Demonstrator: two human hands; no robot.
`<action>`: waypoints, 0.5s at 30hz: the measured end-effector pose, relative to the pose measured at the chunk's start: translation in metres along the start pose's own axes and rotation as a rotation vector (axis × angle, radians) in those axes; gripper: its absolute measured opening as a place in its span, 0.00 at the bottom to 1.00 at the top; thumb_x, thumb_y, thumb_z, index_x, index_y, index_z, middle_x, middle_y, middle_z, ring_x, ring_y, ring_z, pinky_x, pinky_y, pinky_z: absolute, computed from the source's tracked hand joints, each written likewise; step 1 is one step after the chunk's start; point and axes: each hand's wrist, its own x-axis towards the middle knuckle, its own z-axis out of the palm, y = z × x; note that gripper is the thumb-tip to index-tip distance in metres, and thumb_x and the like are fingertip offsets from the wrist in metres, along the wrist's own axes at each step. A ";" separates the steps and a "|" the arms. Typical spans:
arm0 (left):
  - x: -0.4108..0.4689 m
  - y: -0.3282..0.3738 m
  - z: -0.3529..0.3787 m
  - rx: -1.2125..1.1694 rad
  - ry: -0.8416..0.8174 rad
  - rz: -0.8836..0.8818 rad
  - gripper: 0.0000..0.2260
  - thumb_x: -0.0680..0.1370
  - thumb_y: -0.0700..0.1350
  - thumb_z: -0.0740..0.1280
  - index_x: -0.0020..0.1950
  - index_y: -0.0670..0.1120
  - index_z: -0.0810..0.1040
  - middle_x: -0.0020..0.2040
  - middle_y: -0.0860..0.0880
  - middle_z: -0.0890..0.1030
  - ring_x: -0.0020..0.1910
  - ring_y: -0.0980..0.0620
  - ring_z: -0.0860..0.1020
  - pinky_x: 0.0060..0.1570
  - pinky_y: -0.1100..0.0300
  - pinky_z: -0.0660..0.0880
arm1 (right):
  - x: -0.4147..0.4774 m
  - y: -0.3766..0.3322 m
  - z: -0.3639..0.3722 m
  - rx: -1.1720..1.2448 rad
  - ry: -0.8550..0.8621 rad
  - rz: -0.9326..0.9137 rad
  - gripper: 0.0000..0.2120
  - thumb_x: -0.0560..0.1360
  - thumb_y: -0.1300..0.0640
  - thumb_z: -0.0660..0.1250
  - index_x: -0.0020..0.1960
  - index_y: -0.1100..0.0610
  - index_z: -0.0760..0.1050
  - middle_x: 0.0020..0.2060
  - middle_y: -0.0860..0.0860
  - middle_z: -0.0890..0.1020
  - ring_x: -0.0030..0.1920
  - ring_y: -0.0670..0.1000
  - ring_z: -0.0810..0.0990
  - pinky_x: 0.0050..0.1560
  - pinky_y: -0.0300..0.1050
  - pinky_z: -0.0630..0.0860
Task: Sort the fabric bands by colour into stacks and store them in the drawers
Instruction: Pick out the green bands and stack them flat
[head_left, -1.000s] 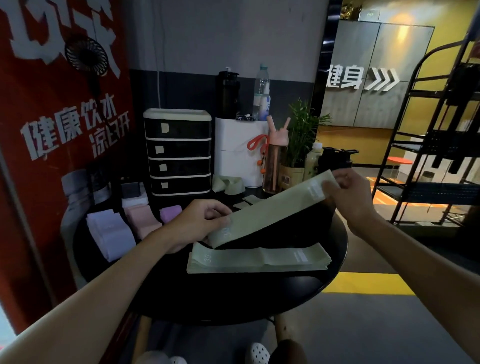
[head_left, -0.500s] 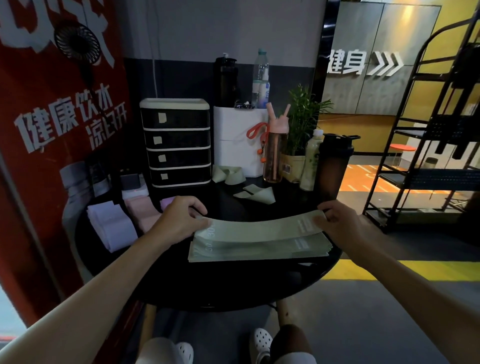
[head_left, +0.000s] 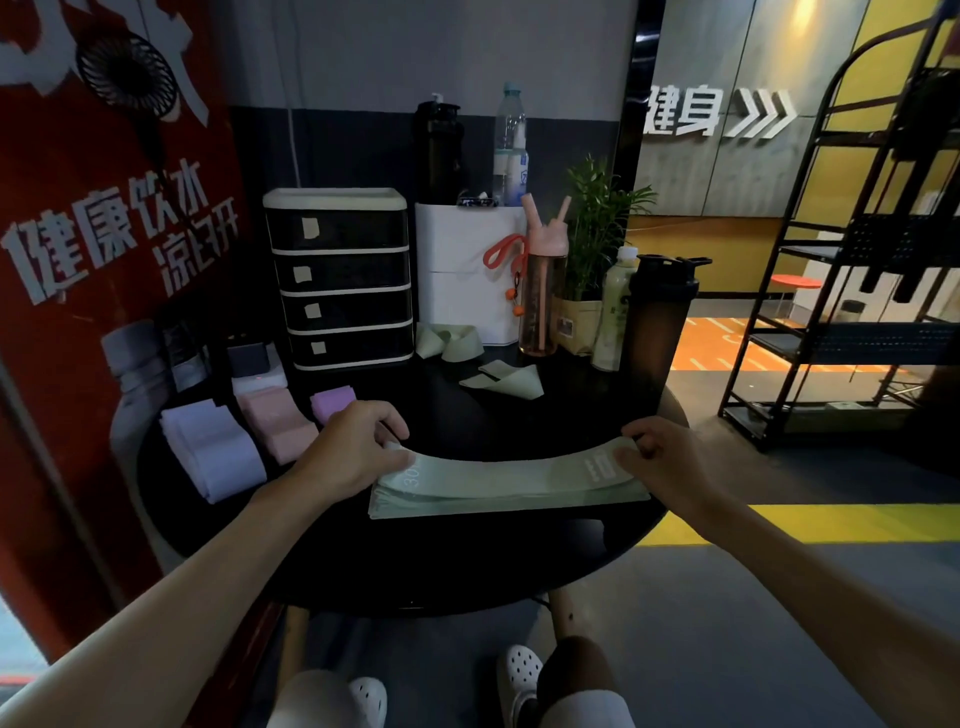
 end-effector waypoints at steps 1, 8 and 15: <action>0.000 -0.001 0.001 0.004 -0.003 0.008 0.09 0.71 0.42 0.78 0.46 0.48 0.80 0.45 0.47 0.82 0.45 0.50 0.81 0.46 0.54 0.78 | -0.001 0.000 0.001 -0.007 0.004 -0.008 0.09 0.73 0.63 0.72 0.48 0.52 0.77 0.30 0.48 0.73 0.34 0.48 0.72 0.39 0.46 0.69; -0.003 -0.002 0.004 0.096 -0.046 0.047 0.07 0.72 0.44 0.76 0.46 0.50 0.80 0.44 0.51 0.81 0.41 0.54 0.79 0.42 0.59 0.76 | -0.004 0.000 0.002 -0.060 -0.042 -0.041 0.07 0.75 0.63 0.70 0.51 0.55 0.76 0.30 0.50 0.71 0.31 0.47 0.69 0.34 0.41 0.67; -0.007 0.022 0.004 0.432 0.007 0.153 0.11 0.75 0.61 0.68 0.49 0.55 0.79 0.49 0.56 0.74 0.48 0.55 0.75 0.49 0.54 0.76 | -0.002 -0.001 -0.004 -0.200 -0.124 -0.108 0.16 0.73 0.51 0.73 0.59 0.45 0.77 0.58 0.48 0.72 0.63 0.54 0.68 0.64 0.55 0.69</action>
